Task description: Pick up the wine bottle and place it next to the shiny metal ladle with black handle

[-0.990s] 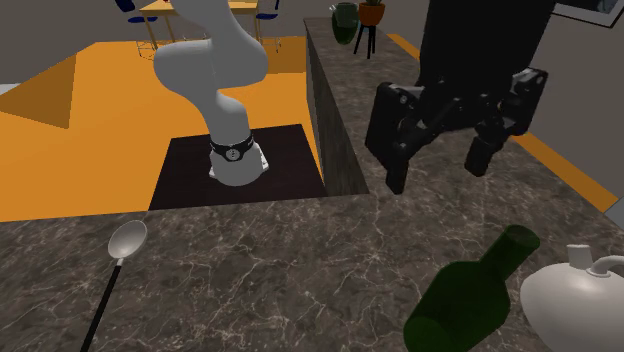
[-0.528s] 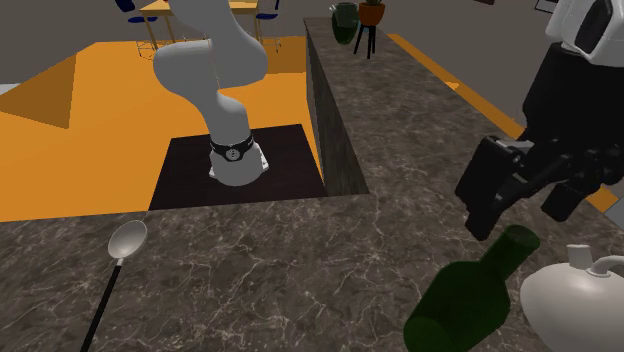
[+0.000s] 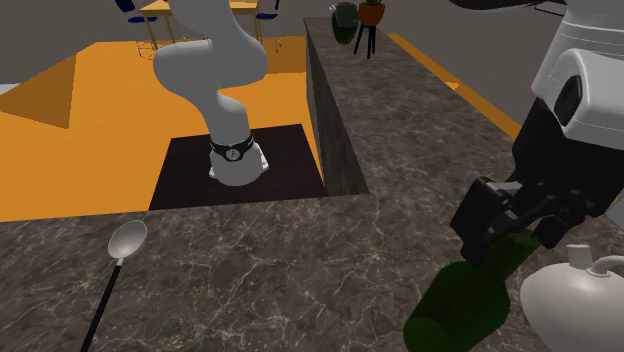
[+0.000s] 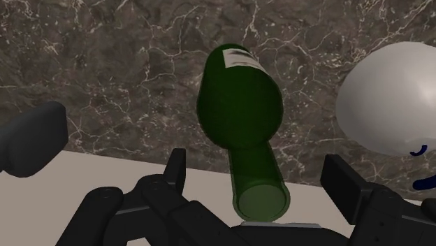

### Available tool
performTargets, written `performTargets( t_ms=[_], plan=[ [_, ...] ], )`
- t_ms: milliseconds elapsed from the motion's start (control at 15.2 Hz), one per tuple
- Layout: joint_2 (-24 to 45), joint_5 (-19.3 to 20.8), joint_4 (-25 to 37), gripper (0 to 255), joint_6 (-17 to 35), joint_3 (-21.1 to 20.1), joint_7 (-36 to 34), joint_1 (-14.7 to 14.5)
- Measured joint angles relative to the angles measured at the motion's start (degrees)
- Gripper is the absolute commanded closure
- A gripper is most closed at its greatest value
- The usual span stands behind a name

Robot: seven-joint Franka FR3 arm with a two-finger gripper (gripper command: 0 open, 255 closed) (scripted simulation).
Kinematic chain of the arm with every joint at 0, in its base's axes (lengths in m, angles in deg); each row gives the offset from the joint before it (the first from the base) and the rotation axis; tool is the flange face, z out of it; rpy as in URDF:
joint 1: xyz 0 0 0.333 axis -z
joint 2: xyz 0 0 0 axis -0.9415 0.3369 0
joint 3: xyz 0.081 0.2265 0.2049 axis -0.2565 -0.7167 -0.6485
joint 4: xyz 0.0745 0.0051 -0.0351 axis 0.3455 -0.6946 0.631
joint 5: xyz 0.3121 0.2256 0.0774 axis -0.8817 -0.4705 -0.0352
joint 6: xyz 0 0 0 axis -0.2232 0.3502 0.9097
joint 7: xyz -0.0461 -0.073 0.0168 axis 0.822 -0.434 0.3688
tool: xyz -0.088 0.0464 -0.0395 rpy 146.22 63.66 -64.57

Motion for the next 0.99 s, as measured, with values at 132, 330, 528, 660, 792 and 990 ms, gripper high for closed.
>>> performTargets(
  t_ms=[132, 330, 528, 660, 792, 990],
  plan=[
    [0.06, 0.04, -0.26, 0, 0.33, 0.03, -0.03, 0.02],
    [0.08, 0.06, -0.34, 0, 0.44, 0.03, -0.05, 0.01],
    [0.08, 0.06, -0.34, 255, 0.45, 0.03, -0.05, 0.01],
    [0.07, 0.06, -0.33, 255, 0.46, 0.03, -0.05, 0.01],
    [0.07, 0.06, -0.33, 255, 0.46, 0.03, -0.05, 0.02],
    [0.06, 0.06, -0.34, 255, 0.45, 0.03, -0.04, 0.02]
  ],
)
